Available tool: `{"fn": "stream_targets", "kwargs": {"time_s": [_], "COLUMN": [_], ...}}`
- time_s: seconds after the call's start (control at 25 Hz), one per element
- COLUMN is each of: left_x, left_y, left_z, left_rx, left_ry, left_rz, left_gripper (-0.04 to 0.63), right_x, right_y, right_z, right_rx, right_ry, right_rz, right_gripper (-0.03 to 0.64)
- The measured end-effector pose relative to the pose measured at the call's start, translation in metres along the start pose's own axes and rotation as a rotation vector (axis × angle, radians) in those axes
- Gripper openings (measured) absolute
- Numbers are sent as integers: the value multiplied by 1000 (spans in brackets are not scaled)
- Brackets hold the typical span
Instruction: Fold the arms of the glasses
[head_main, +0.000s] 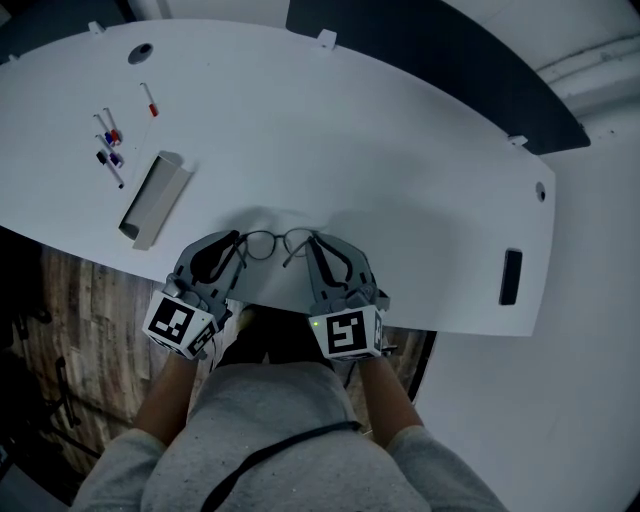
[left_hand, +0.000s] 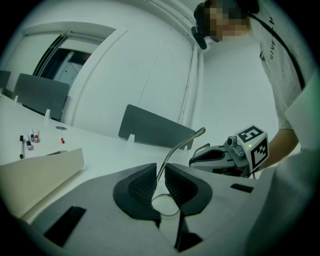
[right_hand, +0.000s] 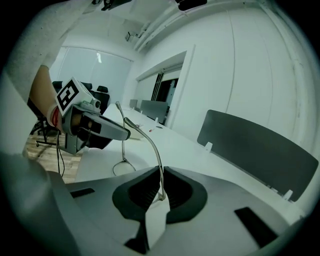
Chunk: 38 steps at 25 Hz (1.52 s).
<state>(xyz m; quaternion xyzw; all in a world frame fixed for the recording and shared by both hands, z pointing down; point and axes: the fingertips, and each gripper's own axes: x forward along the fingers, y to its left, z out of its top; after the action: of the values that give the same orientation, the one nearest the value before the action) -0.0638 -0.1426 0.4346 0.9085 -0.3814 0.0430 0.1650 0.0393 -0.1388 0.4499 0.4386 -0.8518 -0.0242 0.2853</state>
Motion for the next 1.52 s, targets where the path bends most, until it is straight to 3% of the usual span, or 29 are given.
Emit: {"fn": "stream_targets", "kwargs": {"time_s": [0.64,1.52], "left_x": [-3,-6], "left_y": [1,9], "left_z": [1,1], "left_rx": [-23,-22], "left_ry": [-7,-6], "left_rz": [3,9], "left_gripper": [60,48], "right_x": [15,33], "right_y": [19,47], "right_z": [-1,-6], "right_rx": [-282,-534], "right_ry": [67,111], "right_rz": [47,145], "right_gripper": [32,32]}}
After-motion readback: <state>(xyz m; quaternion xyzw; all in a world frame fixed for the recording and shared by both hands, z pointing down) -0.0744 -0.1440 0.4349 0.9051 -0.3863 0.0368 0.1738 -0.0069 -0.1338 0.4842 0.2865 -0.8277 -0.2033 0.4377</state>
